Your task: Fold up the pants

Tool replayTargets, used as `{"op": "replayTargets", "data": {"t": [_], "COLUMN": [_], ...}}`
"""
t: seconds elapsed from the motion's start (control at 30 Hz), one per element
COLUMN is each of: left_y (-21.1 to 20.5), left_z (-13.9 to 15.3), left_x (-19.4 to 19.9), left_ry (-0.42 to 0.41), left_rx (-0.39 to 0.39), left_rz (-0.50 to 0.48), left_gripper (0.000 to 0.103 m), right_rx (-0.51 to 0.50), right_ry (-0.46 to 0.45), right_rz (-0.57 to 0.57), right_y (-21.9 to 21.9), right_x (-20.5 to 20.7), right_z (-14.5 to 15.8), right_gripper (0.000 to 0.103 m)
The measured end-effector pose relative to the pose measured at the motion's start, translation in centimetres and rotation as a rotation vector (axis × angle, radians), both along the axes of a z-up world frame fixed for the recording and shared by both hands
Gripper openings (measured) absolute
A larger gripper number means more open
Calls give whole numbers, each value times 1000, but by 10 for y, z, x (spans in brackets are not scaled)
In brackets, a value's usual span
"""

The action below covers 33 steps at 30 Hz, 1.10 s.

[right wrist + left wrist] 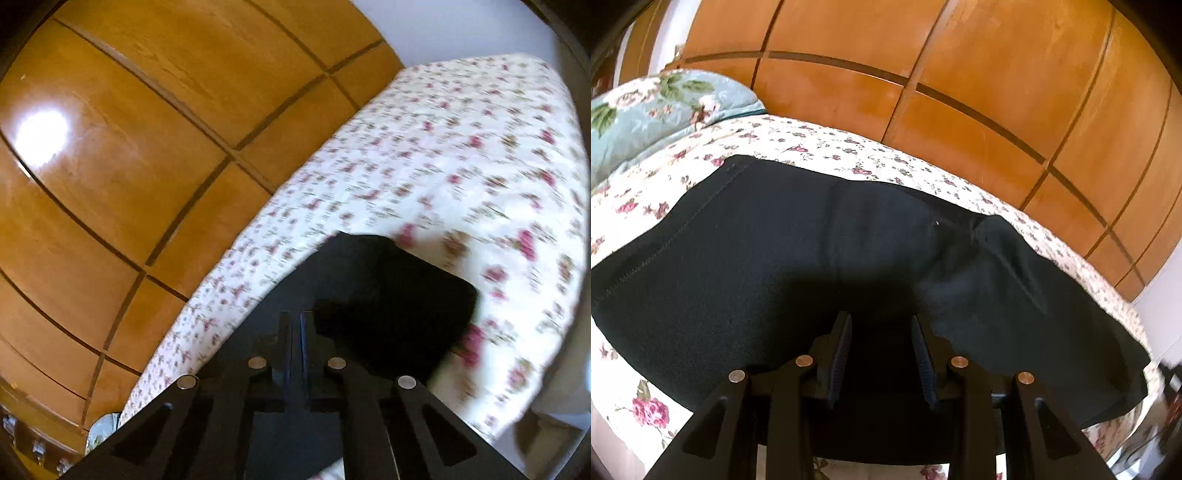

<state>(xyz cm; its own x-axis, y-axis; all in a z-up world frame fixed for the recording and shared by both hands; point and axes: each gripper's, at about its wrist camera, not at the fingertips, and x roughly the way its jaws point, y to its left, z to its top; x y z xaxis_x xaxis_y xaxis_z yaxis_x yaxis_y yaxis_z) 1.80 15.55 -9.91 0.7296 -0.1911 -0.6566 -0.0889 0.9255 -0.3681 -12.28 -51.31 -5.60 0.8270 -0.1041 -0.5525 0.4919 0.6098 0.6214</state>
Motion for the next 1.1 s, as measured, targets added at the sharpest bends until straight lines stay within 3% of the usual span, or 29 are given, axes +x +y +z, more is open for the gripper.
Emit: {"op": "replayTargets", "data": {"t": [0.17, 0.2, 0.23, 0.3, 0.4, 0.47, 0.53, 0.6, 0.73, 0.83, 0.93, 1.07, 1.1], "left_y": [-1, -2, -4, -9, -21, -29, -33, -34, -33, -32, -34, -41, -43], "left_z": [4, 6, 6, 7, 10, 11, 12, 12, 13, 12, 11, 13, 14], "left_x": [-1, -2, -3, -4, -7, -7, -7, -6, -7, -7, -5, -4, -4], "left_ry": [4, 0, -4, -3, -4, -4, -5, -3, -6, -6, -6, -8, -10], "left_rx": [-6, -10, -16, -16, 11, 30, 37, 32, 23, 6, -17, -14, -12], "left_rz": [13, 11, 2, -14, -54, -80, -94, -97, -98, -98, -106, -131, -139], "left_gripper": [34, 34, 34, 34, 35, 36, 36, 36, 36, 36, 36, 36, 36], "right_rx": [110, 117, 120, 126, 164, 173, 182, 169, 48, -7, 9, 167, 166], "right_ry": [-37, -38, -43, -56, -84, -52, -26, -14, -64, -48, 28, 93, 92], "right_rz": [29, 39, 41, 22, 3, -18, -11, -8, 12, 0, -16, -60, -61], "right_y": [-11, -12, -12, -16, -27, -34, -39, -39, -23, -17, -20, -31, -31], "right_x": [-7, -1, 5, 19, 40, 54, 67, 74, 56, 31, 16, 6, 6], "right_z": [-25, -28, -30, -33, -37, -41, -43, -36, 7, 19, 0, -49, -53], "right_gripper": [7, 14, 32, 58, 57, 47, 17, 9, 8, 8, 8, 8, 7]}}
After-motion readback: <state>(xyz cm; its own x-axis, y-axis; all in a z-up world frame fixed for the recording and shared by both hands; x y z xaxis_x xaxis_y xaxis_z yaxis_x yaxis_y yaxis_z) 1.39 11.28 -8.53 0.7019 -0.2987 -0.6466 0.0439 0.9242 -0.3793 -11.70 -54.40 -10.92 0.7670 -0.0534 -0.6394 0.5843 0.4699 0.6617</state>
